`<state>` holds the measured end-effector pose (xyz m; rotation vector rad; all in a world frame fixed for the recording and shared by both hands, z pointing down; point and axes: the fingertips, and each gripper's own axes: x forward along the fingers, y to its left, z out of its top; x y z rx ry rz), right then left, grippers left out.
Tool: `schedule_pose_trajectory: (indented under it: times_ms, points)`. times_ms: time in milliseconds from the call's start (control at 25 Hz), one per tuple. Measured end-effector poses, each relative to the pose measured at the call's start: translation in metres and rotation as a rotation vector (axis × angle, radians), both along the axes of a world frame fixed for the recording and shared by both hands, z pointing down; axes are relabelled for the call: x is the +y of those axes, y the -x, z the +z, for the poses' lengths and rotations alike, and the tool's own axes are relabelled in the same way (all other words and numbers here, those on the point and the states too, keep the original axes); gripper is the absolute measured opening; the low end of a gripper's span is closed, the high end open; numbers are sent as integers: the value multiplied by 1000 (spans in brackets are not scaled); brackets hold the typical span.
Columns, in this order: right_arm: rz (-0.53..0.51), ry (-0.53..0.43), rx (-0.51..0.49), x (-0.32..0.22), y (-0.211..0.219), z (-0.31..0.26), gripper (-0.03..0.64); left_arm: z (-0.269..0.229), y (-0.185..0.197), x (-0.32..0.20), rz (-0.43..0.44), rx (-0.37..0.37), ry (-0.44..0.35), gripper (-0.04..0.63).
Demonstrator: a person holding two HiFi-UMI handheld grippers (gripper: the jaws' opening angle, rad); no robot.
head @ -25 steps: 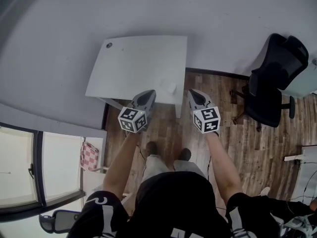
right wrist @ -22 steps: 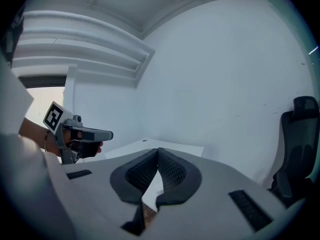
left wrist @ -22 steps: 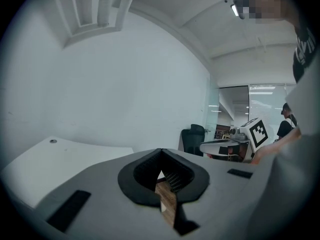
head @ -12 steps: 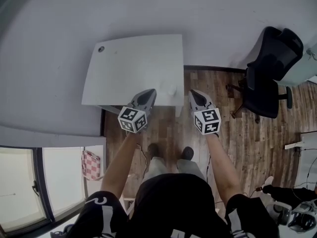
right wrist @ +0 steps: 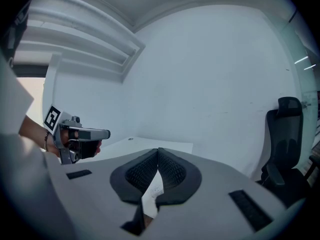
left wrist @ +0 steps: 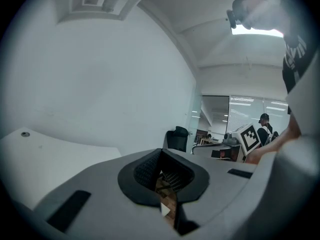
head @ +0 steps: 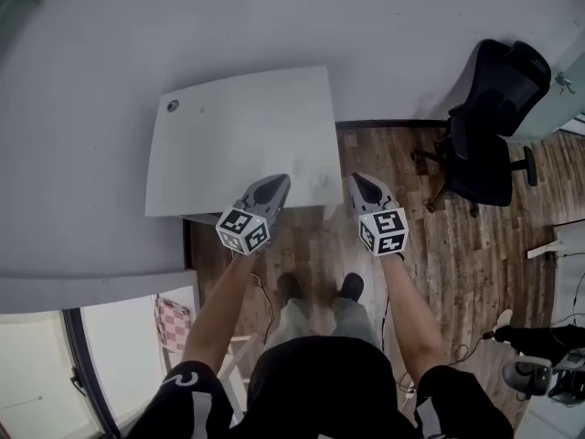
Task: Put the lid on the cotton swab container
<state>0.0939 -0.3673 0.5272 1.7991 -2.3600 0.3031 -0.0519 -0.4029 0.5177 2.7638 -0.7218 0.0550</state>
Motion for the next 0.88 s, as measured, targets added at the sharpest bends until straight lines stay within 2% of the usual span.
schedule_pose_trajectory:
  times_ms: [880]
  points:
    - [77,45,35,-37,23,87,21,104,-9,-58,113,-63,50,25]
